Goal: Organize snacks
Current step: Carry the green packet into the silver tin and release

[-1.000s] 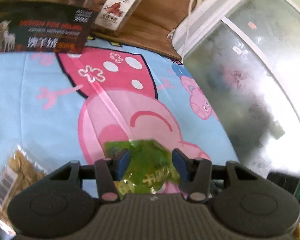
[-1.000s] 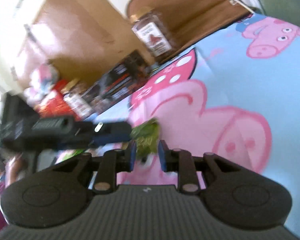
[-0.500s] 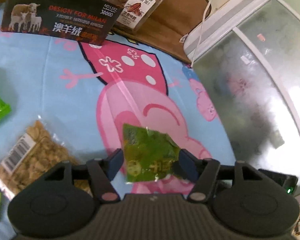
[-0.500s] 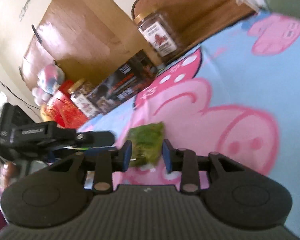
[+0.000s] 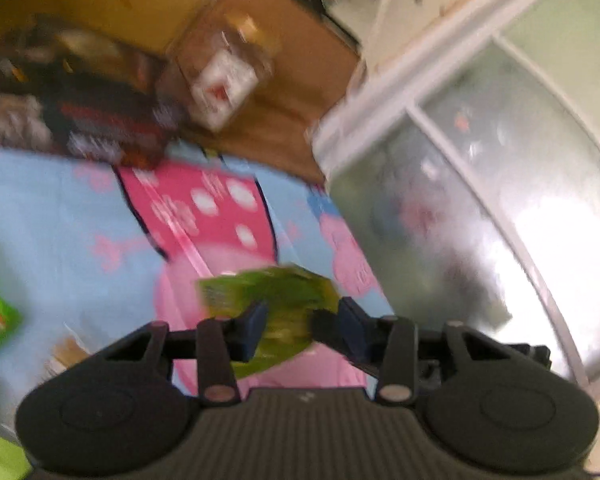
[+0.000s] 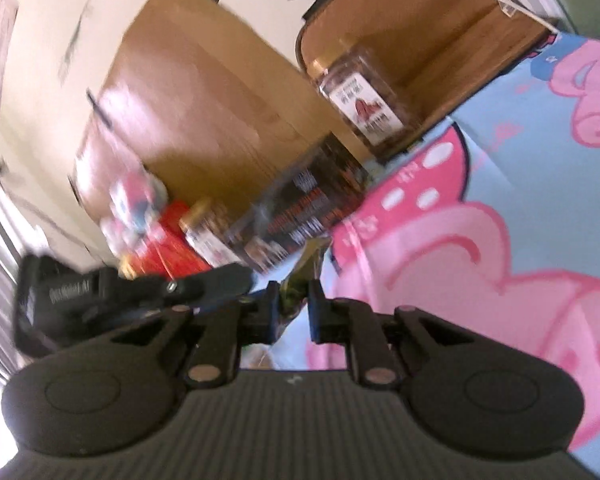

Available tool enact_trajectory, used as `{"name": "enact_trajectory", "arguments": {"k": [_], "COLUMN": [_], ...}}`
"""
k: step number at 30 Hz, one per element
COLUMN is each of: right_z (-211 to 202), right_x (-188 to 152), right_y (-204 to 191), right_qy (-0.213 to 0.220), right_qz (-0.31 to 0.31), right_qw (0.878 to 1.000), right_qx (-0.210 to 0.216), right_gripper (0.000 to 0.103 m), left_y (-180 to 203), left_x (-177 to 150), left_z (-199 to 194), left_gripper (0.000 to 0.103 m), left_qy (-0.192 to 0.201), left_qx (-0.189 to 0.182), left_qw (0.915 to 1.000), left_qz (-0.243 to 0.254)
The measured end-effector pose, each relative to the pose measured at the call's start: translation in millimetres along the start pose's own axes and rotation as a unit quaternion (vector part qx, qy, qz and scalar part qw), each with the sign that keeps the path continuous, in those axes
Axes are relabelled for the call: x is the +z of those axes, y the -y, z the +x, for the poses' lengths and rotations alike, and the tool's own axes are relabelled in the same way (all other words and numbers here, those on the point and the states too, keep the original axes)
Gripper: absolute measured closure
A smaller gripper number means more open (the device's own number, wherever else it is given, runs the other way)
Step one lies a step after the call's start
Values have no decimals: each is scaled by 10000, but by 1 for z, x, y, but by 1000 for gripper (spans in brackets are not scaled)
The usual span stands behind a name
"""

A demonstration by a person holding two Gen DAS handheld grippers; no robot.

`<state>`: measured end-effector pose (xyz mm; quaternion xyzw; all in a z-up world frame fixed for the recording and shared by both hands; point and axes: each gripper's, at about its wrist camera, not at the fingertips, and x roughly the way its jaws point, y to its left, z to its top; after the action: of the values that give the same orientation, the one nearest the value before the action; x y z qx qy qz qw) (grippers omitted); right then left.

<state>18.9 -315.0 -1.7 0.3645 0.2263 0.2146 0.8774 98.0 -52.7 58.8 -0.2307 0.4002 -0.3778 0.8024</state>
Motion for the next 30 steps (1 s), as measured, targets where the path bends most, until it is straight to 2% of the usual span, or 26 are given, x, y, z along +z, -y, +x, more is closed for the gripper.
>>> {"name": "enact_trajectory", "arguments": {"k": [1, 3, 5, 8, 10, 12, 14, 18, 23, 25, 28, 29, 30], "right_z": [1, 3, 8, 21, 33, 45, 58, 87, 133, 153, 177, 183, 185], "right_x": [5, 16, 25, 37, 42, 46, 48, 61, 84, 90, 89, 87, 83], "right_y": [-1, -1, -3, -6, -9, -15, -22, -30, -50, -55, -60, -62, -64], "right_qy": [63, 138, 159, 94, -10, -132, -271, -395, -333, -281, -178, -123, -26], "right_qz": [98, 299, 423, 557, 653, 641, 494, 228, -518, -890, -1571, -1837, -2062], "right_qw": [9999, 9990, 9977, 9955, 9932, 9917, 9921, 9938, 9961, 9951, 9871, 9817, 9757], "right_qx": [69, 314, 509, 764, 963, 1102, 1123, 1014, 635, 331, -246, -484, -736], "right_gripper": [86, 86, 86, 86, 86, 86, 86, 86, 86, 85, 79, 69, 65], "left_y": [-5, -18, -31, -38, -41, -46, -50, -60, -71, -77, -86, -89, -91], "left_x": [4, 12, 17, 23, 27, 32, 39, 67, 113, 128, 142, 144, 145], "left_z": [-7, -19, -28, -32, -29, -28, -26, -27, -13, -2, 18, 23, 27], "left_gripper": [56, 38, 29, 29, 33, 66, 70, 73, 73, 72, 64, 64, 64], "left_qy": [138, 329, 436, 509, 516, 462, 474, 588, 738, 749, 794, 793, 796], "left_qx": [107, 269, 143, -142, -287, -510, -500, -285, 294, 589, 1238, 1448, 1601], "left_qw": [9998, 9989, 9979, 9966, 9958, 9951, 9952, 9961, 9963, 9952, 9891, 9863, 9839], "left_qz": [-29, -221, -454, -631, -698, -714, -693, -585, -332, -224, -122, -58, 1]}}
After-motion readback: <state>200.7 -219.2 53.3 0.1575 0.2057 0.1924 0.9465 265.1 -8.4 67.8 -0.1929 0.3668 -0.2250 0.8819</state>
